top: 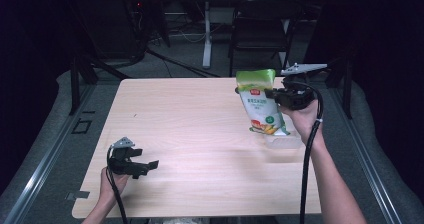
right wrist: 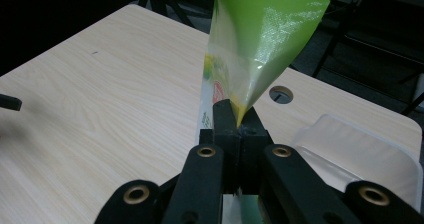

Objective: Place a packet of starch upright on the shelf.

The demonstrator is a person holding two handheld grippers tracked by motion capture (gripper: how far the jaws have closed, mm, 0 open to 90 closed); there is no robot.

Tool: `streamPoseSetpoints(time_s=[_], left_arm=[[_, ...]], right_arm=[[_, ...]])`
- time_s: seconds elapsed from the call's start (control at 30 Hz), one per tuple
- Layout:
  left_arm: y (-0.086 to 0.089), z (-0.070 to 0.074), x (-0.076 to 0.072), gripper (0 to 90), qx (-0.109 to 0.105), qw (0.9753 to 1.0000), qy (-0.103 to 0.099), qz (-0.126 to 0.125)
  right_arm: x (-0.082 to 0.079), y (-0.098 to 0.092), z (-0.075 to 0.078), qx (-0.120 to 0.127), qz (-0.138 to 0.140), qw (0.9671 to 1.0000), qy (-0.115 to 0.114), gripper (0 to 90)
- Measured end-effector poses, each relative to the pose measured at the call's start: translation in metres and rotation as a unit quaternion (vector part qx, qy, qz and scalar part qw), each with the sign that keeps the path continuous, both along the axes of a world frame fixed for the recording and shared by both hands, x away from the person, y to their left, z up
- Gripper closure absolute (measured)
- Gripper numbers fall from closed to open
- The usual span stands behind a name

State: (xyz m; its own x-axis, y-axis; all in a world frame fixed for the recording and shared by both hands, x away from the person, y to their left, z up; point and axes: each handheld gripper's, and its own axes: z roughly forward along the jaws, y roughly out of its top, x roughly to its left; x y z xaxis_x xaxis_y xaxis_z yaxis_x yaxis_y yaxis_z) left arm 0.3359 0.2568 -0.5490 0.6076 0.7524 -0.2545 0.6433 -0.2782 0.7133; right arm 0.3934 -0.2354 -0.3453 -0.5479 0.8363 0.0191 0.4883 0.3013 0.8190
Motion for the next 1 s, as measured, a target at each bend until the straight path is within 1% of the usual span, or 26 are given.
streamPoseSetpoints(time_s=[0.07, 0.13, 0.2, 0.23, 0.37, 0.4, 0.47, 0.53, 0.63, 0.7, 0.8, 0.9, 1.0], left_arm=[[0.001, 0.000, 0.000, 6.7, -0.002, 1.0000, 0.000, 0.001], [0.001, -0.001, 0.001, 6.7, 0.002, 1.0000, 0.005, 0.000], [0.000, -0.001, 0.001, 6.7, 0.002, 1.0000, 0.005, 0.000], [0.000, -0.001, 0.000, 6.7, 0.000, 1.0000, 0.001, 0.001], [-0.001, 0.000, -0.001, 6.6, 0.002, 1.0000, -0.003, 0.001], [-0.001, 0.000, 0.000, 6.6, 0.001, 1.0000, -0.002, 0.001], [0.000, -0.002, 0.001, 6.6, 0.002, 1.0000, 0.003, 0.001], [0.000, -0.001, 0.001, 6.6, 0.001, 1.0000, 0.002, 0.001], [-0.001, 0.000, 0.000, 6.6, 0.002, 1.0000, 0.002, -0.002], [-0.001, 0.000, 0.000, 6.6, 0.002, 1.0000, 0.002, -0.001], [0.000, -0.002, 0.001, 6.6, 0.002, 1.0000, 0.003, 0.001], [-0.001, -0.001, 0.000, 6.6, 0.001, 1.0000, 0.002, 0.001], [-0.001, 0.000, 0.000, 6.6, 0.002, 1.0000, 0.001, -0.001]], right_arm=[[0.002, -0.002, 0.002, -0.001, -0.004, 1.0000, -0.003, 89.8], [0.004, -0.004, 0.004, -0.005, -0.009, 0.9999, -0.004, 89.8], [0.007, -0.007, 0.005, -0.006, -0.014, 0.9999, -0.006, 89.8], [0.009, -0.010, 0.006, -0.006, -0.020, 0.9998, -0.006, 89.8], [0.011, -0.014, 0.007, -0.004, -0.026, 0.9996, -0.007, 89.8], [0.012, -0.016, 0.008, -0.010, -0.029, 0.9995, -0.008, 89.8], [0.013, -0.018, 0.008, -0.011, -0.034, 0.9993, -0.008, 89.8], [0.015, -0.021, 0.009, -0.014, -0.039, 0.9991, -0.008, 89.8], [0.016, -0.025, 0.009, -0.015, -0.045, 0.9988, -0.011, 89.8], [0.017, -0.028, 0.009, -0.020, -0.050, 0.9985, -0.010, 89.8], [0.018, -0.030, 0.008, -0.022, -0.053, 0.9983, -0.009, 89.8], [0.021, -0.037, 0.007, -0.021, -0.065, 0.9977, -0.007, 89.7], [0.022, -0.040, 0.006, -0.020, -0.069, 0.9974, -0.006, 89.7]])
